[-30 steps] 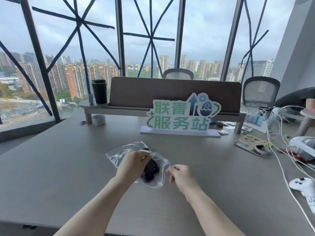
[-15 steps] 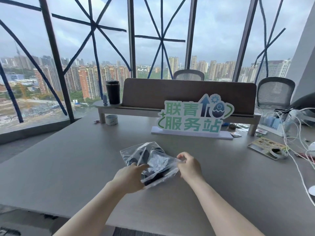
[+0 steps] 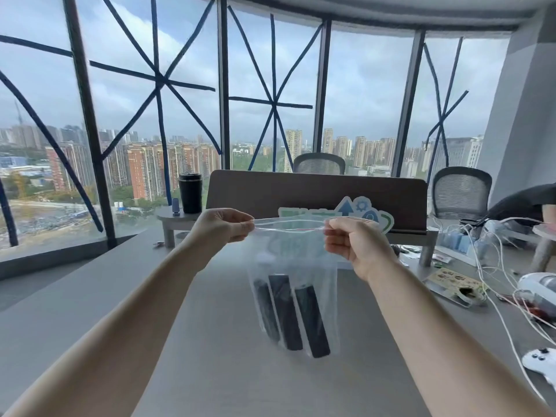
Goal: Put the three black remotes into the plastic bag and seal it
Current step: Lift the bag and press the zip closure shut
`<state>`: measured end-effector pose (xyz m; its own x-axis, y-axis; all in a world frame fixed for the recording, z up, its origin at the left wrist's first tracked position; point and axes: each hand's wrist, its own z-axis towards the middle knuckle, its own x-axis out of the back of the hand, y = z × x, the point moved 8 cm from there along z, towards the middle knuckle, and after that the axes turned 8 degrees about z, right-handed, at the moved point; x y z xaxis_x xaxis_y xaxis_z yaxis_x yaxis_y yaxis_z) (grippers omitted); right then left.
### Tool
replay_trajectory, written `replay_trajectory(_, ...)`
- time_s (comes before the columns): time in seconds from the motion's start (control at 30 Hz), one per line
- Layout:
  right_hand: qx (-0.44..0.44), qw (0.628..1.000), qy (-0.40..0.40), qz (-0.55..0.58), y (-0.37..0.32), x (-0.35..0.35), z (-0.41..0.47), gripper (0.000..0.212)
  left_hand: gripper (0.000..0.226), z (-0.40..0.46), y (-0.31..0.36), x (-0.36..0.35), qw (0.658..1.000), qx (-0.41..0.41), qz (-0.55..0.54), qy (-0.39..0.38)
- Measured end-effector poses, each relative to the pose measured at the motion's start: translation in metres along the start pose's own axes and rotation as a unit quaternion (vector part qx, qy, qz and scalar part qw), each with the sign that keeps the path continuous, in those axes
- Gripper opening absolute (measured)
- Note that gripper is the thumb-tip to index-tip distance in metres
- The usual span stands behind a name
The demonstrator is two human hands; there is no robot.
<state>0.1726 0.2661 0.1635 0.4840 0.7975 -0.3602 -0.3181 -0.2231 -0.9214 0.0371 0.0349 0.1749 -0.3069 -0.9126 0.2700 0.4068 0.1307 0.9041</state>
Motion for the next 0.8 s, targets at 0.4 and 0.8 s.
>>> replay_trajectory(0.4, 0.116, 0.965, 0.050, -0.228, -0.041, 0.039, -0.028, 0.024, 0.009, -0.033, -0.030, -0.027, 0.998, 0.020, 0.013, 0.053)
replay_trajectory(0.8, 0.283, 0.766, -0.062, -0.574, -0.066, -0.040, -0.050, 0.015, 0.009, -0.036, 0.049, -0.087, 0.994, -0.094, 0.061, -0.004)
